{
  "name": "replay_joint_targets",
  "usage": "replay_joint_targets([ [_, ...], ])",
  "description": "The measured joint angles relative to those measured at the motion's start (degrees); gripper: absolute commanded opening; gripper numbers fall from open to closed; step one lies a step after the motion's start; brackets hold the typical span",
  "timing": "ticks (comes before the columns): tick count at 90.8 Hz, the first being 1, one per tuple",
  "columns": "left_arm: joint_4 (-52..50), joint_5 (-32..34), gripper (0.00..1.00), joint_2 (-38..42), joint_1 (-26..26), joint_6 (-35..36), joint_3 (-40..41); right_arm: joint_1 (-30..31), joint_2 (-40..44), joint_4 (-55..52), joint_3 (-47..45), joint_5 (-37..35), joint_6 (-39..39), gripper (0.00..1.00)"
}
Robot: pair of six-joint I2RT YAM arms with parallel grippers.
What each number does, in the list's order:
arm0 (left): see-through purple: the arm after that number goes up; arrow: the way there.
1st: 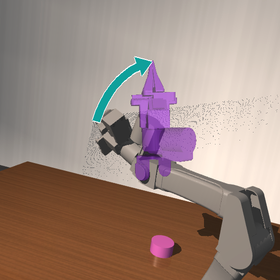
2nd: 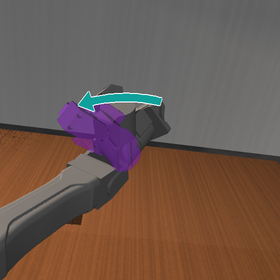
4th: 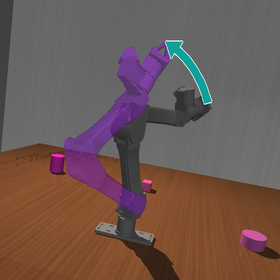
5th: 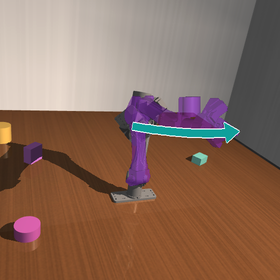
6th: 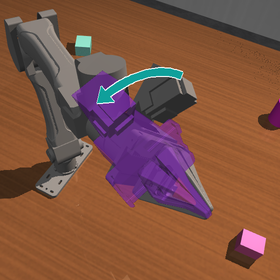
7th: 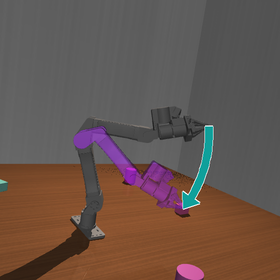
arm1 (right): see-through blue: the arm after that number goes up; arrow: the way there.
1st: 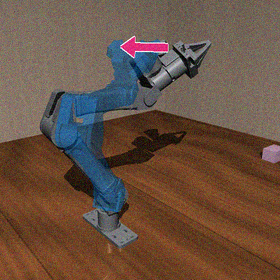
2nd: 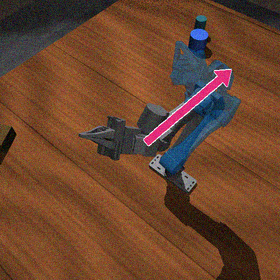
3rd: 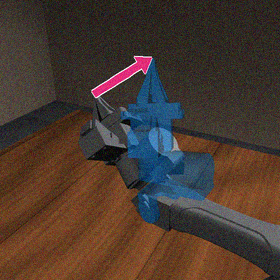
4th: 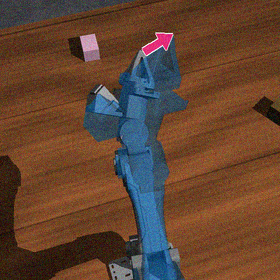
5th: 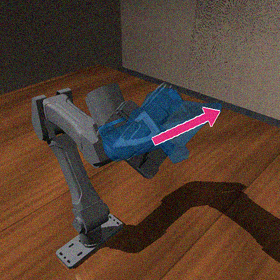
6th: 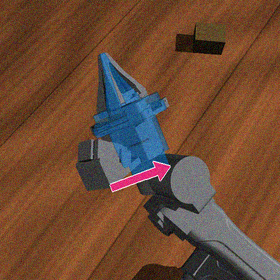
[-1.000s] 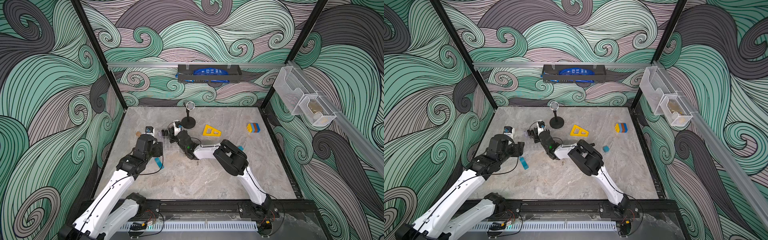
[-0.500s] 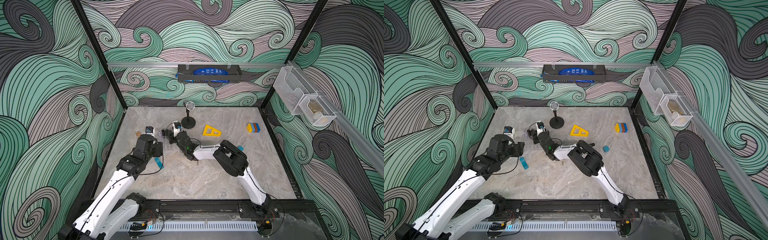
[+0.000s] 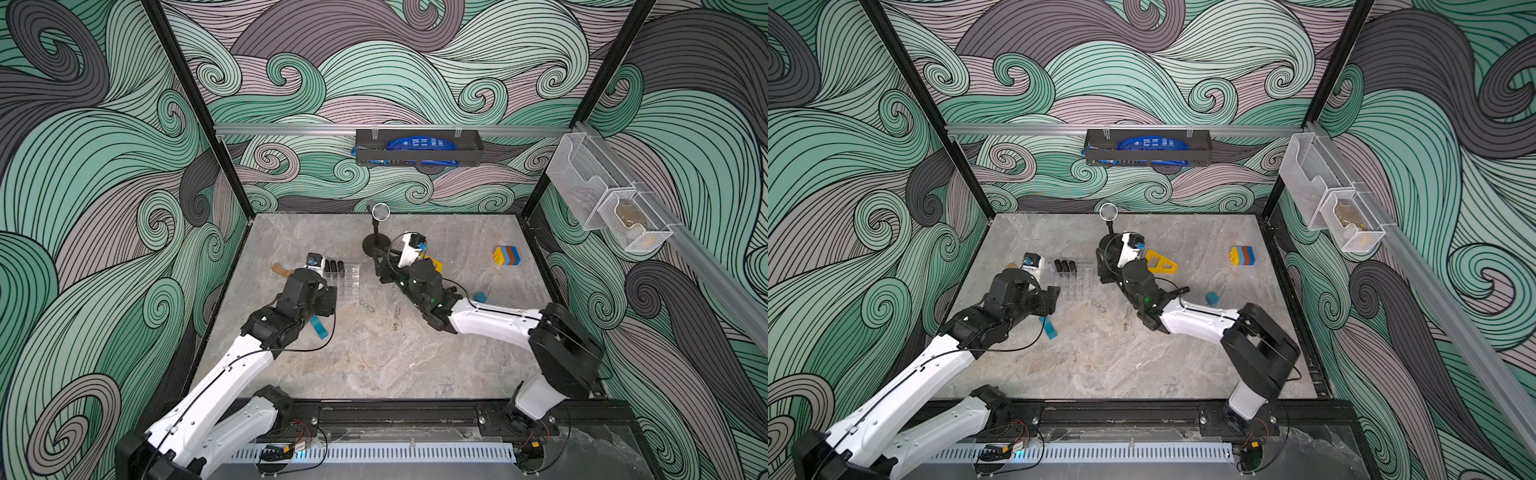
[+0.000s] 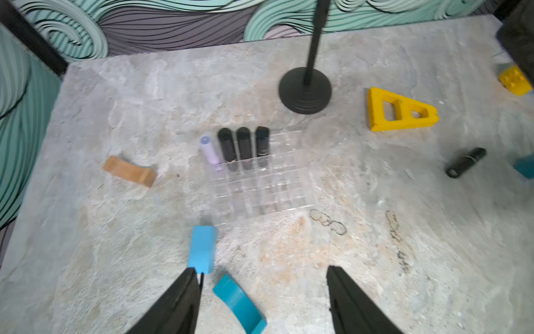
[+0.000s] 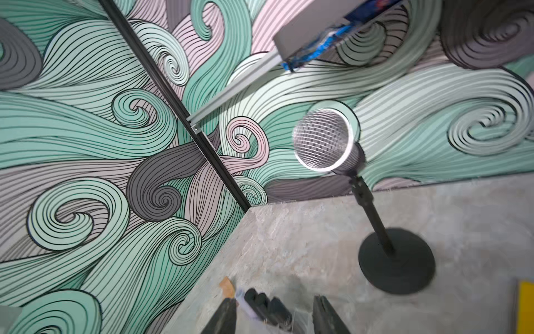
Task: Arrange the lipsticks in the organizer
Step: Place the lipstick in the storage box, then pick up the lipstick at the center of the board.
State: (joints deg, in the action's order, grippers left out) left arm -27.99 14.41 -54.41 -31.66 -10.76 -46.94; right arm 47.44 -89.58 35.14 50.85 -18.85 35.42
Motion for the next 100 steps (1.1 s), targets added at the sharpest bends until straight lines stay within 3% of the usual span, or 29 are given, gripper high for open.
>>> replay_joint_targets([
  [14,3.1,-0.5,0.73,-9.0,-7.6,0.3,-2.8,-4.5,12.8,-13.2,-9.4,5.6,6.9,0.51],
  [34,8.3,-7.6,0.74,-30.4,-15.3,4.7,-12.3,-25.6,31.7,-27.0,-19.3,19.8,9.8,0.52],
  [49,13.5,-12.9,0.74,-43.3,-19.6,9.0,-19.1,-35.6,37.3,-32.0,-20.8,26.8,8.1,0.52],
  [71,21.2,-18.1,0.74,-55.8,-20.6,15.3,-26.4,-35.7,37.4,-34.8,-20.7,29.7,5.0,0.53],
  [100,24.2,-15.8,0.71,-66.1,-20.6,19.9,-34.9,-35.5,37.2,-36.6,-19.8,29.5,3.5,0.53],
])
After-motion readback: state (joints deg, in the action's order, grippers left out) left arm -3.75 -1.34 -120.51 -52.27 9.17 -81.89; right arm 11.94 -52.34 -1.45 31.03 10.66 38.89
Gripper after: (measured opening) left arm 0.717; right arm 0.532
